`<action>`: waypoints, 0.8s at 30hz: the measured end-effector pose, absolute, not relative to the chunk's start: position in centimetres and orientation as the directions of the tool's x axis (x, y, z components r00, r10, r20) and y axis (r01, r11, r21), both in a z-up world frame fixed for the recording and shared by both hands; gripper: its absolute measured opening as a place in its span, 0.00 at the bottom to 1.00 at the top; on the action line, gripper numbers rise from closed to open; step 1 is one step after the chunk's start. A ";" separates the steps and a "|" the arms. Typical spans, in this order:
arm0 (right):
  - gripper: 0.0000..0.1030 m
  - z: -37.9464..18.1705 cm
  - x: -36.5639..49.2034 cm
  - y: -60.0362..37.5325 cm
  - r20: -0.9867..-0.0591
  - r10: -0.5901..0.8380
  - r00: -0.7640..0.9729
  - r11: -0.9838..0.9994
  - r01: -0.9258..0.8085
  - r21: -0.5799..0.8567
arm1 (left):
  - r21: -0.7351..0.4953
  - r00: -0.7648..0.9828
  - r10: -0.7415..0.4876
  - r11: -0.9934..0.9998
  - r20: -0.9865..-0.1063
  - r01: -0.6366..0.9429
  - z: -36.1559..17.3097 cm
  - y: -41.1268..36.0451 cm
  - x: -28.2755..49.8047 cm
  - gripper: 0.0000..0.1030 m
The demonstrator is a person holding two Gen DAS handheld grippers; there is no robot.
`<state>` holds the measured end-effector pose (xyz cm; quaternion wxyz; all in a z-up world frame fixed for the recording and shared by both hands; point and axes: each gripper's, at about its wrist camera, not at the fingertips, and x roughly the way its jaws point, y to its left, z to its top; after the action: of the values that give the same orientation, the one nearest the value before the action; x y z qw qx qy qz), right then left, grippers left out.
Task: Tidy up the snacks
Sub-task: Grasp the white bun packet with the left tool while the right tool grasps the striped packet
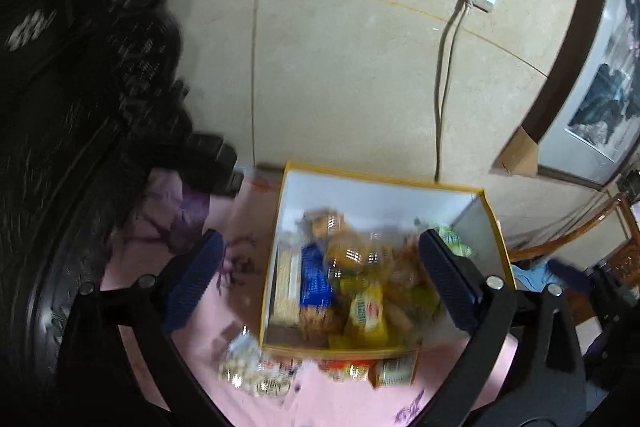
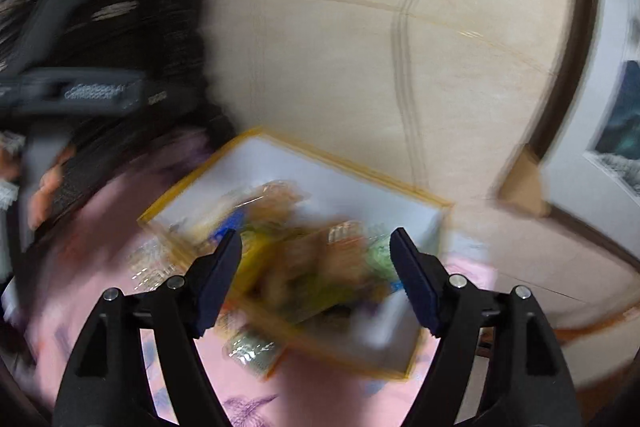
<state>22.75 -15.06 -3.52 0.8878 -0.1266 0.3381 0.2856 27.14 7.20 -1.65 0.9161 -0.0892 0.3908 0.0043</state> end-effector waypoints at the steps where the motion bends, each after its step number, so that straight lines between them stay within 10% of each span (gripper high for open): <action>1: 0.75 -4.1 21.9 -15.0 -0.677 0.461 0.573 0.773 -0.634 -0.010 | -0.166 0.691 -0.066 0.983 -0.719 -0.078 -2.2 7.5 26.2 0.97; 24: 0.72 -21.3 21.2 -9.3 -0.887 0.353 0.298 0.455 -0.883 -0.116 | -0.206 0.507 -0.066 0.953 -0.859 -0.224 -12.1 14.0 9.2 0.96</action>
<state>21.15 -9.31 -21.27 0.7418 -0.3146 0.4209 0.4167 9.20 14.05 -12.15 0.8555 -0.1470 0.4943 0.0461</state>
